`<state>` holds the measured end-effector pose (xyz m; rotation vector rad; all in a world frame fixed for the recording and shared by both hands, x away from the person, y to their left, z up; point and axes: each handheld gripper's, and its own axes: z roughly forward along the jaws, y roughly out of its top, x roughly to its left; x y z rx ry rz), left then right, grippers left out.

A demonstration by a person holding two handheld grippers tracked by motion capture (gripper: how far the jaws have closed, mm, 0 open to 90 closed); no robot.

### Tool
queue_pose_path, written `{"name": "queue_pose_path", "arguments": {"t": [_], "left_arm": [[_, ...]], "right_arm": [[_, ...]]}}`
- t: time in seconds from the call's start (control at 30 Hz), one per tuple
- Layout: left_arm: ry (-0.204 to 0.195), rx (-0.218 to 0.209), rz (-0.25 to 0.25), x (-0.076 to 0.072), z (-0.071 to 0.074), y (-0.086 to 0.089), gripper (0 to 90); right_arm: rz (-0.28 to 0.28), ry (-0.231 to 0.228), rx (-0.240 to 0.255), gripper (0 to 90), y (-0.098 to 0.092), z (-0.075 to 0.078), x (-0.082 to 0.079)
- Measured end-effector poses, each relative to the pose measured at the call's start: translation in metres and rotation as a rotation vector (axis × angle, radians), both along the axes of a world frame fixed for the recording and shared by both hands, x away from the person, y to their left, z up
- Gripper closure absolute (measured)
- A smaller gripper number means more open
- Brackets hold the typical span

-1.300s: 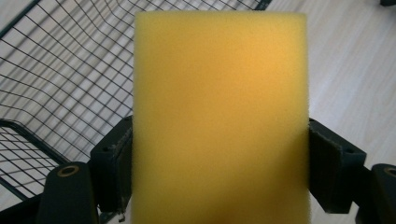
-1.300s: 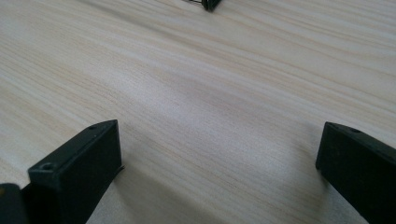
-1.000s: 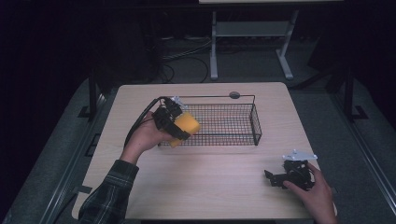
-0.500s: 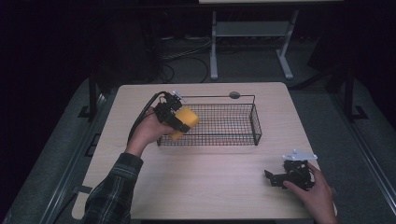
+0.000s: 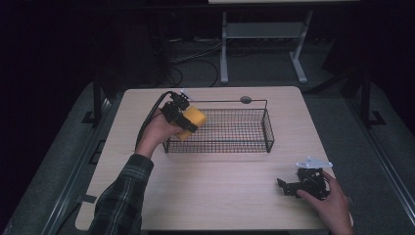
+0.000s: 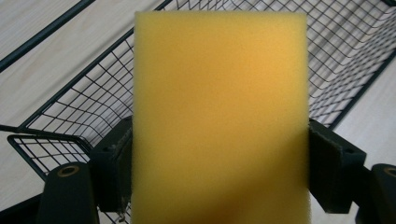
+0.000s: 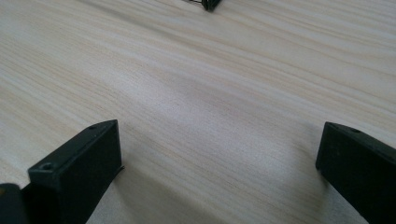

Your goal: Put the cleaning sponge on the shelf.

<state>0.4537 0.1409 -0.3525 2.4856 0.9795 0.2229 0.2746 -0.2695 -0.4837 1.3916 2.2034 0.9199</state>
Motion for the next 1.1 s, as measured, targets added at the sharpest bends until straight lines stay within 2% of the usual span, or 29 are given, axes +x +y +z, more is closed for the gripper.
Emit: {"name": "queue_pose_path", "arguments": {"t": [0.37, 0.6, 0.8, 1.1], "left_arm": [[0.003, 0.016, 0.036, 0.014, -0.013, 0.001, 22.4], [0.017, 0.016, 0.069, 0.022, -0.022, 0.003, 22.4], [0.026, 0.015, 0.088, 0.025, -0.028, 0.003, 22.4], [0.056, 0.039, 0.101, 0.027, -0.038, 0.005, 22.3]], "right_arm": [[0.002, 0.0, -0.001, 0.0, 0.0, 0.0, 0.0], [0.001, -0.001, -0.001, 0.0, 0.0, 0.0, 0.0], [0.001, -0.001, 0.0, 0.0, 0.0, 0.0, 0.0], [0.001, -0.001, -0.001, 0.0, 0.0, 0.0, 0.0]]}}
